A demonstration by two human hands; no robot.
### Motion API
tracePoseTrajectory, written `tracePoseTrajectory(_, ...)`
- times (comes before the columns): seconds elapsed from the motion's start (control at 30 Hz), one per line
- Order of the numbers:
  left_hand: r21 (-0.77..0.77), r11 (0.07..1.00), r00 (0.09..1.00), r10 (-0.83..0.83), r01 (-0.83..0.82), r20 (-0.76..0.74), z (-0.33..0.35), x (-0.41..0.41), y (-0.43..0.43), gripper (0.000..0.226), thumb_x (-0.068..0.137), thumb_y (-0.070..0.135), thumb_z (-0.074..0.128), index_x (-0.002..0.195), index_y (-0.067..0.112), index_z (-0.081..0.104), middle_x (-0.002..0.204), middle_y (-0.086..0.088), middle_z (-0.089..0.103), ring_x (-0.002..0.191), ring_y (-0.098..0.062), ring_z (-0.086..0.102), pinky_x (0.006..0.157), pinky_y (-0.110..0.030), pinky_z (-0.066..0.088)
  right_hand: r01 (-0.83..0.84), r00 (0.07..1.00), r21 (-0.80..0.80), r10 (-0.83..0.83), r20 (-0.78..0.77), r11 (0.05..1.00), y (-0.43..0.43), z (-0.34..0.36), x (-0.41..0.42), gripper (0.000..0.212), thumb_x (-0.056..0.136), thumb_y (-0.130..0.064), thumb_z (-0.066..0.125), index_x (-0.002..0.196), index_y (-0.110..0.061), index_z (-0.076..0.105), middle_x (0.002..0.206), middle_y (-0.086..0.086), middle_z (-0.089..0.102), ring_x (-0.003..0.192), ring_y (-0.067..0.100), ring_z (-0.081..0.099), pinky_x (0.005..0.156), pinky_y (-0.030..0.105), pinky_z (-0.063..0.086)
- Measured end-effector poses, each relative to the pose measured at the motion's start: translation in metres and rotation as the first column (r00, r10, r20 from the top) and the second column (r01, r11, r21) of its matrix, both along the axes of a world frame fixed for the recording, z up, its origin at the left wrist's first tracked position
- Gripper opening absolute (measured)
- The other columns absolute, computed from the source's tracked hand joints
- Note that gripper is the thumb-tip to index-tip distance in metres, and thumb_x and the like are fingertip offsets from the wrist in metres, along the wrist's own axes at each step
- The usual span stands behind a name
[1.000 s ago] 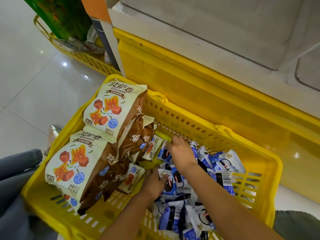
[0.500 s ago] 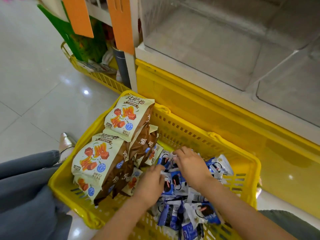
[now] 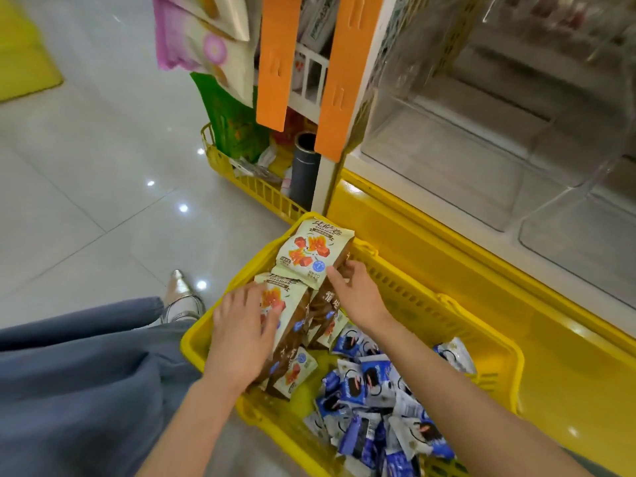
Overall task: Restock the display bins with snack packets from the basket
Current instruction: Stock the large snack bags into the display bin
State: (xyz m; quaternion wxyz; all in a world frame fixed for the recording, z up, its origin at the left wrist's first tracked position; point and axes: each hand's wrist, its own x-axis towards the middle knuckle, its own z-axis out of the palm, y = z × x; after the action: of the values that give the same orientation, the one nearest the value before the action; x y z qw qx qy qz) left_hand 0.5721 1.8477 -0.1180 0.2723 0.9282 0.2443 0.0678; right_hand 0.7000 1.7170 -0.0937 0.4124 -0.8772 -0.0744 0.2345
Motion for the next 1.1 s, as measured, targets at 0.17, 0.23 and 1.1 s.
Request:
tracePoseTrajectory(0.17,0.074,0.997,0.999,-0.032,0.030,0.016,-0.014,-0.003,0.001,0.042,0.095,0.042,0.040,0.130,0.018,0.049,0.130,-0.004,0.050,0.123,-0.022,0.040,0.103,-0.038,0.027,0.370,0.832,0.147,-0.256,-0.493,0.917,0.042,-0.004,0.002,0.038,0.092,-0.034,0.057,0.119,-0.008,0.052,0.123,0.007,0.060,0.104,0.021,0.060,0.076,0.029,0.053)
tracePoseTrajectory(0.23,0.083,0.996,0.999,-0.030,0.028,0.027,-0.015,-0.005,0.002,0.043,0.095,0.043,0.039,0.130,0.019,0.048,0.131,-0.002,0.049,0.123,-0.021,0.041,0.103,-0.037,0.029,0.481,0.797,0.155,-0.357,-0.486,0.863,0.046,-0.004,-0.001,0.030,0.090,-0.027,0.061,0.111,-0.008,0.050,0.118,0.008,0.060,0.098,0.019,0.059,0.069,0.026,0.053)
tracePoseTrajectory(1.1,-0.921,0.390,0.875,0.438,0.021,0.206,0.103,-0.012,0.057,0.065,0.054,0.045,0.079,0.111,0.025,0.055,0.100,0.002,0.071,0.083,-0.014,0.071,0.066,-0.032,0.058,0.048,0.913,0.024,-0.034,-0.407,0.999,0.023,0.015,-0.066,0.062,0.091,-0.049,0.049,0.135,-0.006,0.043,0.130,0.011,0.058,0.116,0.029,0.056,0.098,0.038,0.048)
